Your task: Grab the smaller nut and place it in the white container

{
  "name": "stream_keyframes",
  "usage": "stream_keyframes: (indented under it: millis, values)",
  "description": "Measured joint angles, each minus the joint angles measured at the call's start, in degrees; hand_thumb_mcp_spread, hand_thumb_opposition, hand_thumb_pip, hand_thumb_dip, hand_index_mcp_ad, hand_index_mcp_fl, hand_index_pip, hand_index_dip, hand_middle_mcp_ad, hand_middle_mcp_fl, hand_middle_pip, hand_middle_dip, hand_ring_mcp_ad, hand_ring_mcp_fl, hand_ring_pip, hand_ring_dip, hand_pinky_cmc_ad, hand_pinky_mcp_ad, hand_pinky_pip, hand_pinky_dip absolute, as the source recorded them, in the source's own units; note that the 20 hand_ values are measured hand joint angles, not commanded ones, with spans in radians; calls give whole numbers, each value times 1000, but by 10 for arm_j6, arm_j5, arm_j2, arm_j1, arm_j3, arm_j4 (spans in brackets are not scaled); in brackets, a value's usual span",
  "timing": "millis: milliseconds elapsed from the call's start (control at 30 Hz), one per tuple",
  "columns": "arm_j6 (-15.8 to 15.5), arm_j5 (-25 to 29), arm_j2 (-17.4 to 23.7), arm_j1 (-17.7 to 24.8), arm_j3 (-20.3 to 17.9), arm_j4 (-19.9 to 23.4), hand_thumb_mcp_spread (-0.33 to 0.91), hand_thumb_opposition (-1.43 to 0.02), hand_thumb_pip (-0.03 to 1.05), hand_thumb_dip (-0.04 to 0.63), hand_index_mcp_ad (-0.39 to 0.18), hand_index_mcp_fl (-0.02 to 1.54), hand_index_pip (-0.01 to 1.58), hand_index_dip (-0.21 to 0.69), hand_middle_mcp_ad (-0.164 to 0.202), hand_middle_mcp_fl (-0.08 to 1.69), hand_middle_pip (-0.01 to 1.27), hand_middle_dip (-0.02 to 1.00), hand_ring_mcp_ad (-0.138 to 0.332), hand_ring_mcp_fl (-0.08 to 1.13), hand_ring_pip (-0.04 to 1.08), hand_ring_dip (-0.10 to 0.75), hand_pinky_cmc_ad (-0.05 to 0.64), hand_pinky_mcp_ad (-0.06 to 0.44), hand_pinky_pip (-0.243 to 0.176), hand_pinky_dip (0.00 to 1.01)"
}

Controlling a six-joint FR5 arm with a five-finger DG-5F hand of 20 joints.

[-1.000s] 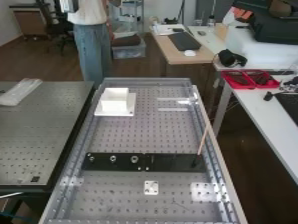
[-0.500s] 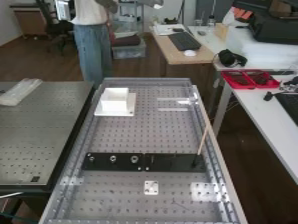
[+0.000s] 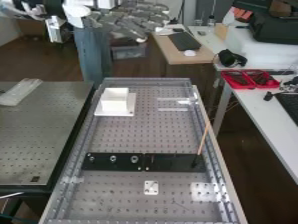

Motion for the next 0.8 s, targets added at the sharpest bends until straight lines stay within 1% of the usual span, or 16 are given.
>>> stream_keyframes:
  millis: [267, 400, 467, 500, 567, 667, 700, 733, 767, 800]
  values:
    - [17, 48, 15, -3, -71, 36, 136, -695, 456, 14, 26, 12, 70, 37, 24, 24, 140, 24, 161, 16, 101, -16, 239, 176, -75, 372]
    - [30, 64, 20, -4, -105, 58, 140, -712, 478, 12, 26, 45, 66, 75, 28, 45, 140, 26, 162, 19, 101, -16, 239, 178, -75, 380]
    - [37, 78, 22, -4, -129, 76, 145, -719, 480, 10, 26, 75, 68, 91, 28, 42, 138, 28, 162, 21, 101, -16, 236, 175, -75, 380]
    - [38, 81, 22, -4, -134, 81, 145, -723, 483, 10, 26, 89, 66, 96, 28, 44, 138, 28, 162, 21, 101, -16, 232, 173, -75, 380]
    - [40, 97, 23, -4, -158, 101, 140, -724, 503, 14, 26, 126, 66, 110, 28, 56, 138, 28, 162, 21, 101, -16, 230, 171, -75, 380]
    - [43, 117, 21, -5, -188, 132, 171, -726, 552, 31, 21, 176, 66, 150, 28, 89, 138, 31, 162, 21, 101, -19, 227, 166, -75, 379]
    - [43, 120, 21, -6, -193, 138, 168, -745, 562, 31, 10, 173, 66, 166, 28, 108, 138, 31, 162, 19, 101, -19, 227, 166, -75, 380]
    - [45, 127, 19, -7, -205, 153, 166, -742, 562, 31, 3, 180, 72, 180, 24, 108, 140, 33, 162, 23, 101, -19, 227, 164, -75, 380]
    - [45, 130, 18, -7, -210, 160, 185, -757, 562, 31, -9, 188, 72, 188, 28, 112, 138, 33, 164, 23, 101, -19, 234, 162, -75, 380]
    - [46, 136, 16, -8, -223, 177, 183, -759, 572, 31, -24, 194, 72, 188, 24, 106, 138, 35, 161, 24, 101, -19, 225, 162, -75, 380]
